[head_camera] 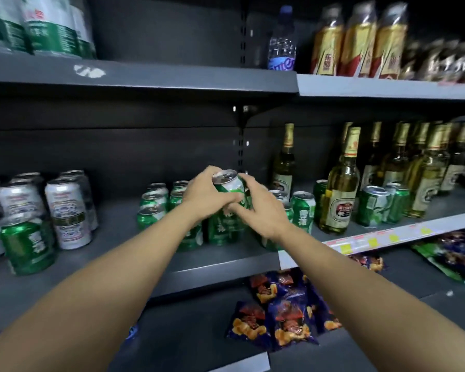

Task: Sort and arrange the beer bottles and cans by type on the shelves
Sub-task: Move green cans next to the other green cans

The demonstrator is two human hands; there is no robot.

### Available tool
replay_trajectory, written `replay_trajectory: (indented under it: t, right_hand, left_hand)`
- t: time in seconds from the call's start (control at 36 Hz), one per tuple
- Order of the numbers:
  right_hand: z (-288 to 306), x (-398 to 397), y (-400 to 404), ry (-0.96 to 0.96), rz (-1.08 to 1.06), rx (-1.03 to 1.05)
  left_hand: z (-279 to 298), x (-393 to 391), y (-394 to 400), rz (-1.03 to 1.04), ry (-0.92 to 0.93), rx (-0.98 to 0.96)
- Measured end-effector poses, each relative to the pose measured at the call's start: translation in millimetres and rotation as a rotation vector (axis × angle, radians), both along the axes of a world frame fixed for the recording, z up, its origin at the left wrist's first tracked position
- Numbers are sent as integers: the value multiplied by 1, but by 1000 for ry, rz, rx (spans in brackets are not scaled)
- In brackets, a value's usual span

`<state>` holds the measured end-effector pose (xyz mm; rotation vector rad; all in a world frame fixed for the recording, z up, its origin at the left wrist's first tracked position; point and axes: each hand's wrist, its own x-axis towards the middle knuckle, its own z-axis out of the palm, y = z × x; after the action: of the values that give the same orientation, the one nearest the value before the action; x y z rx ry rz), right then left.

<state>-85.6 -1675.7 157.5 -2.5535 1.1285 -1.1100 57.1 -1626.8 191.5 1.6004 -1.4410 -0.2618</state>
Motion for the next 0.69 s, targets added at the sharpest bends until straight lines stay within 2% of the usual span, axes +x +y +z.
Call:
replay_trajectory:
  t: [0.06,0.14,0.31,0.36,0.44,0.53,0.69]
  right_hand:
    - [-1,-24,-17,68,-20,-116]
    - [-9,-47,-43,33,-36,-190]
    - [-6,-70,-85,-147,-205,-149]
    - [-1,-73,-96,-51,-217,-127]
    - [4,-68,-112,196,-232,-43]
    - [12,-59,-122,391,-267,130]
    - [26,-41,-137,569,-364,379]
  left_hand:
    - [-1,-18,-12,32,0,8]
    - [1,-42,-30,84,-18,27]
    - [5,-57,-55,280,-187,93]
    - [4,-56,-62,320,-215,140]
    - [1,-56,-70,336,-267,233]
    - [-4,-57,-79,340,-434,319]
    - [-14,-57,-96,288,-607,491]
